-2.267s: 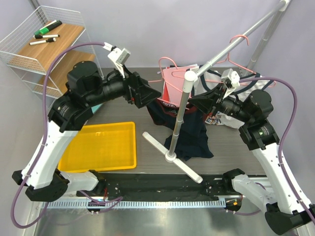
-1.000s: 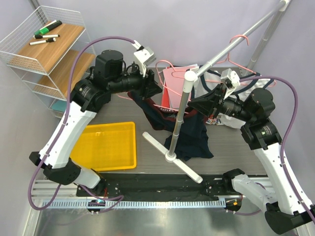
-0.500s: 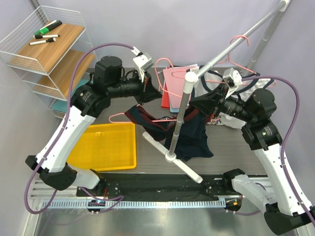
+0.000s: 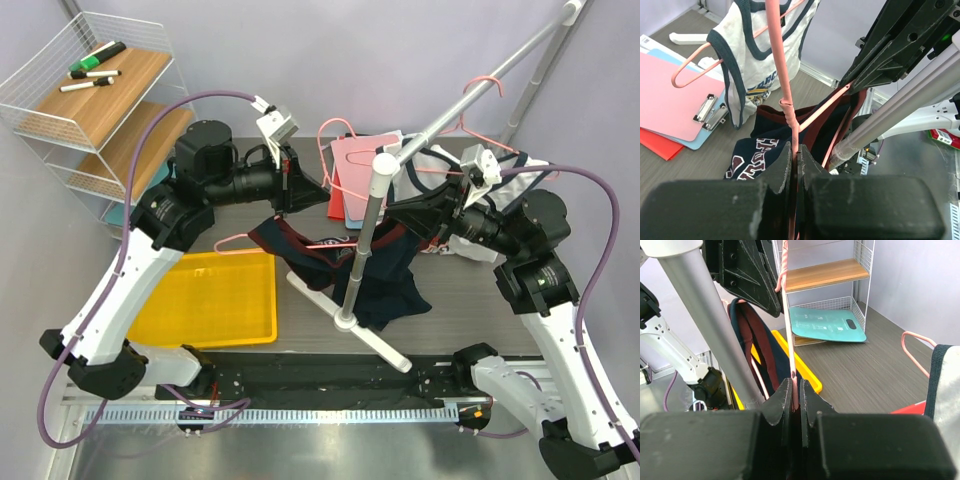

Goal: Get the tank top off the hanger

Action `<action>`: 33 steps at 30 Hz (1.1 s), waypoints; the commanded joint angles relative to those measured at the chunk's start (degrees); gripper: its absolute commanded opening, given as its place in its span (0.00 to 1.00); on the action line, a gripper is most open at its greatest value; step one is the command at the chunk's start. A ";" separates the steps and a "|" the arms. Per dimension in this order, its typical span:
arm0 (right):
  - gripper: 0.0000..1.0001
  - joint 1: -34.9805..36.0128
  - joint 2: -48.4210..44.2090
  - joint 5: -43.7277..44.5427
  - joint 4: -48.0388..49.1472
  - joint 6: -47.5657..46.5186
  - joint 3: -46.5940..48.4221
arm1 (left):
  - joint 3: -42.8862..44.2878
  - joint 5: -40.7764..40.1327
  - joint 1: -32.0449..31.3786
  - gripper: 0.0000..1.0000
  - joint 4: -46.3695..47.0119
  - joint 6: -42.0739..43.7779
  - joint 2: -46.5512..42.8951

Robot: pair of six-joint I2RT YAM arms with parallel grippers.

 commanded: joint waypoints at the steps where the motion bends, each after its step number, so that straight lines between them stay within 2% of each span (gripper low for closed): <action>1: 0.01 0.26 -0.86 2.18 3.86 1.04 0.71 | -0.20 0.04 -0.02 0.00 4.53 -4.27 -3.10; 5: 0.01 0.26 -2.18 3.06 7.10 3.31 -0.52 | -1.52 -1.54 -0.02 0.00 6.03 -6.73 -4.69; 6: 0.01 0.26 -2.88 3.24 9.81 4.02 -1.48 | -1.61 -2.60 -0.02 0.03 6.21 -7.17 -5.12; 8: 0.01 0.26 -3.32 3.85 11.32 5.77 -1.84 | -1.17 -2.78 -0.02 0.21 6.12 -8.75 -5.22; 9: 0.01 0.26 -3.32 3.68 12.90 6.31 -2.10 | -1.08 -2.43 -0.02 0.26 6.47 -9.46 -5.30; 10: 0.01 0.17 -3.41 3.94 13.61 6.75 -2.37 | -1.08 -2.34 -0.02 0.37 6.65 -10.59 -5.39; 12: 0.01 0.26 -3.59 4.38 15.36 7.72 -2.89 | -1.43 -1.82 -0.02 0.43 7.61 -11.57 -5.92; 13: 0.01 0.26 -3.59 4.64 15.46 7.72 -2.90 | -1.78 -1.73 -0.02 0.49 8.14 -11.83 -6.62; 19: 0.01 0.26 -2.89 3.94 16.16 7.90 -2.81 | -4.42 -3.04 -0.02 0.61 11.83 -13.94 -8.38; 20: 0.01 0.26 -2.80 3.94 16.16 7.90 -2.72 | -4.51 -3.31 -0.02 0.71 12.88 -15.16 -8.47; 21: 0.01 0.26 -2.71 3.94 16.34 7.90 -2.72 | -4.60 -4.18 -0.02 0.75 13.24 -15.96 -8.38; 27: 0.01 0.26 -1.74 3.68 16.52 7.98 -2.72 | -7.76 -10.33 -0.19 0.76 19.21 -21.15 -8.82; 33: 0.01 0.26 -1.30 3.24 16.78 8.16 -2.72 | -5.39 -14.55 -0.63 0.77 19.21 -20.54 -6.98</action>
